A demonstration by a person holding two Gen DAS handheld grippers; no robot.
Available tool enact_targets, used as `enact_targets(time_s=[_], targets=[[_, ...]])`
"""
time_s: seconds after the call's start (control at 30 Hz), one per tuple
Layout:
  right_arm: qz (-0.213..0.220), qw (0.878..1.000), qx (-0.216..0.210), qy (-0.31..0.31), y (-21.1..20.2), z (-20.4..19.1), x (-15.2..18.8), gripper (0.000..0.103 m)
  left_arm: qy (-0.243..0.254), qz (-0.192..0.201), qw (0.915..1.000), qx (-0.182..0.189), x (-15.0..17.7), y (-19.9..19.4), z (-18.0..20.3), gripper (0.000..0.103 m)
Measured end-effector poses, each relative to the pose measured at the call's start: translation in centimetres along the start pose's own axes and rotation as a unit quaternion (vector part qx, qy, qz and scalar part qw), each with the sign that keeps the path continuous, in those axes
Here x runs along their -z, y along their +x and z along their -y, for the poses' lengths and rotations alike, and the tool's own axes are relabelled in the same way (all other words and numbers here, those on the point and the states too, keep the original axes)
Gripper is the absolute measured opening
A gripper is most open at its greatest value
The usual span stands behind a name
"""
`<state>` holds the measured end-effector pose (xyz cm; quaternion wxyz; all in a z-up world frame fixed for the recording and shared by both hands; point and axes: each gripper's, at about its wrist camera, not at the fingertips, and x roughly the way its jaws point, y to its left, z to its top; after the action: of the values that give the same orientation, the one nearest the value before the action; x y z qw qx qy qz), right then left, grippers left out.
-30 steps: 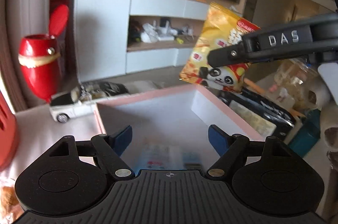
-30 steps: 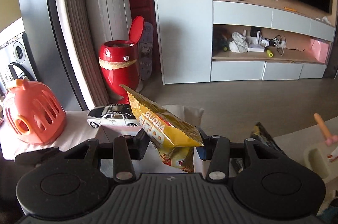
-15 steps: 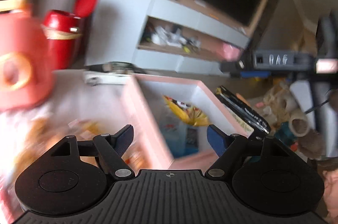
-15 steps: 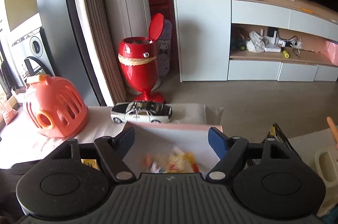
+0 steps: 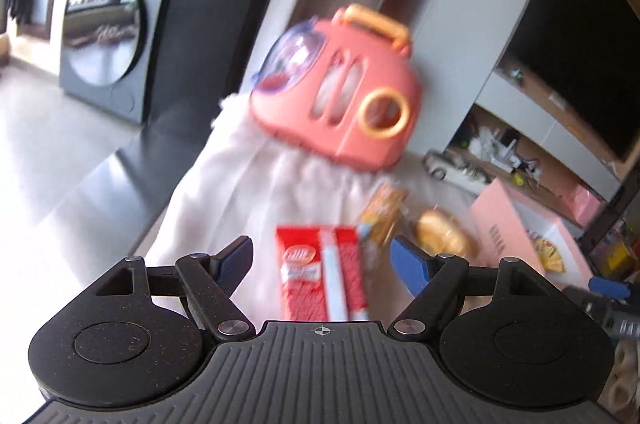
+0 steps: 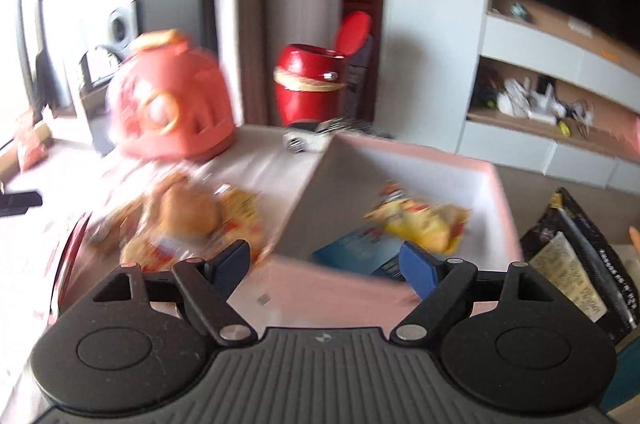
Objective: Organize snacks
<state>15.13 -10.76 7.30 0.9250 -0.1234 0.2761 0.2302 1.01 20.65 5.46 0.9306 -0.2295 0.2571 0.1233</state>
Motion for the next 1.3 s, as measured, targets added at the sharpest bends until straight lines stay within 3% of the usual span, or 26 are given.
enact_targets(time_s=[0.17,0.3,0.4,0.53,0.67,0.77,1.0,1.13,1.3], targets=[[-0.008,0.997,-0.024,-0.072,-0.2,-4.6,1.7,0.083,0.029,-0.013,0.9995,0.008,1.8,0.9,1.4,0.082],[-0.027,0.997,-0.068,-0.035,0.1,-5.2,0.9,0.084,0.063,0.011,0.998,0.006,2.6,0.5,2.6,0.081],[-0.045,0.994,-0.101,-0.002,1.2,-5.6,0.8,0.085,0.082,0.01,0.9954,0.047,1.9,0.6,4.0,0.081],[-0.053,0.995,-0.076,-0.024,2.9,-7.7,1.4,0.085,0.13,0.001,0.9894,0.064,0.3,3.0,6.5,0.081],[-0.04,0.996,-0.056,-0.062,2.2,-8.7,2.9,0.085,0.152,-0.043,0.9797,0.124,0.3,5.2,8.7,0.062],[-0.037,0.995,-0.051,-0.076,1.4,-8.4,3.9,0.085,0.183,-0.074,0.9751,0.101,1.6,7.2,10.3,0.061],[-0.055,0.996,-0.046,-0.06,1.5,-7.3,5.6,0.085,0.251,-0.069,0.9635,0.064,2.3,11.0,12.8,0.065],[-0.069,0.995,-0.051,-0.04,2.0,-6.6,6.9,0.085,0.243,-0.087,0.9631,0.077,1.5,12.1,12.4,0.067],[-0.061,0.997,-0.055,-0.014,1.3,-5.4,7.3,0.085,0.258,-0.097,0.9565,0.095,2.9,9.7,11.0,0.061]])
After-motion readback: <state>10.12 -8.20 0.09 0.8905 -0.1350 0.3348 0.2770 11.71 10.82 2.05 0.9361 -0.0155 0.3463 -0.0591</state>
